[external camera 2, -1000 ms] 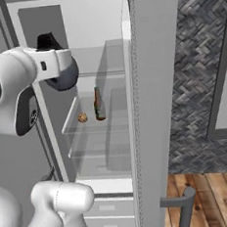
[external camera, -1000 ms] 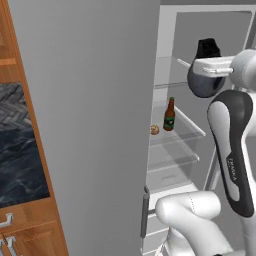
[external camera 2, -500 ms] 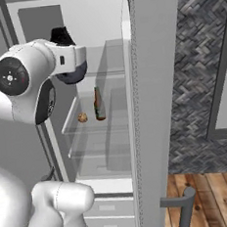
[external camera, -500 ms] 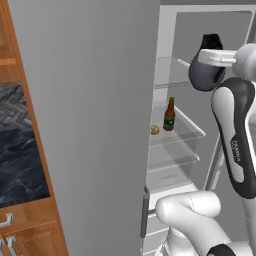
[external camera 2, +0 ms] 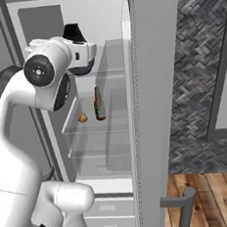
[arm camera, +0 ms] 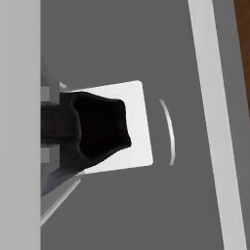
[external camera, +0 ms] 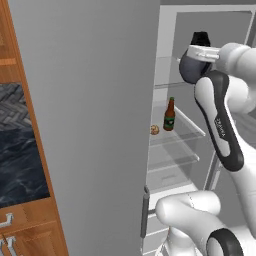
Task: Move the apricot and beer from the top shelf to the second highest shelf to make space. Then, place the pitcher from the counter on the cleared top shelf.
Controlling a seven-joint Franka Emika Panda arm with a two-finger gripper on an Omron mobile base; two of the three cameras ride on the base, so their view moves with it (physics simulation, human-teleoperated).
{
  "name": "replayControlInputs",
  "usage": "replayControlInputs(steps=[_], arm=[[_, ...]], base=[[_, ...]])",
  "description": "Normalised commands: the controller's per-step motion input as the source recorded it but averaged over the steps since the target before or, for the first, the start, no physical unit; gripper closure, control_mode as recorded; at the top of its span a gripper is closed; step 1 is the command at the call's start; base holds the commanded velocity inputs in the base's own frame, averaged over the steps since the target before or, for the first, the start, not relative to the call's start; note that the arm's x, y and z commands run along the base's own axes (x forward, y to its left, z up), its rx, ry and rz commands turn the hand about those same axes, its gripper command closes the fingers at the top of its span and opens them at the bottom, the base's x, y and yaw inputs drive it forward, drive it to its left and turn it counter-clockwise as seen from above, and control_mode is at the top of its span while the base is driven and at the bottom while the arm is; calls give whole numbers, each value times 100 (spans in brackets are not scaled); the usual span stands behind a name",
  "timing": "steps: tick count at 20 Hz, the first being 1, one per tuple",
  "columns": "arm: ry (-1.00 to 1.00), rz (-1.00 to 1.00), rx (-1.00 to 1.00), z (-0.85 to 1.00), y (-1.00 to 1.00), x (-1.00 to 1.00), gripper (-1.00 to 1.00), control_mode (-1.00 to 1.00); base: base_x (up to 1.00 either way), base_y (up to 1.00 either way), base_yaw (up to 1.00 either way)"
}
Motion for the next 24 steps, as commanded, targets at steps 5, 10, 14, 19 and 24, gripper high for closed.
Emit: replayControlInputs(steps=[5,10,14,19,24], arm=[[0,0,0,-5,-6,74,100,-100],[0,0,0,-24,-13,61,100,-100],[1,0,0,-39,-4,56,100,-100],[0,0,0,-12,-3,63,100,-100],[0,0,0,0,-6,60,100,-100]], base=[[0,0,0],[0,0,0],[0,0,0],[0,0,0],[0,0,0]])
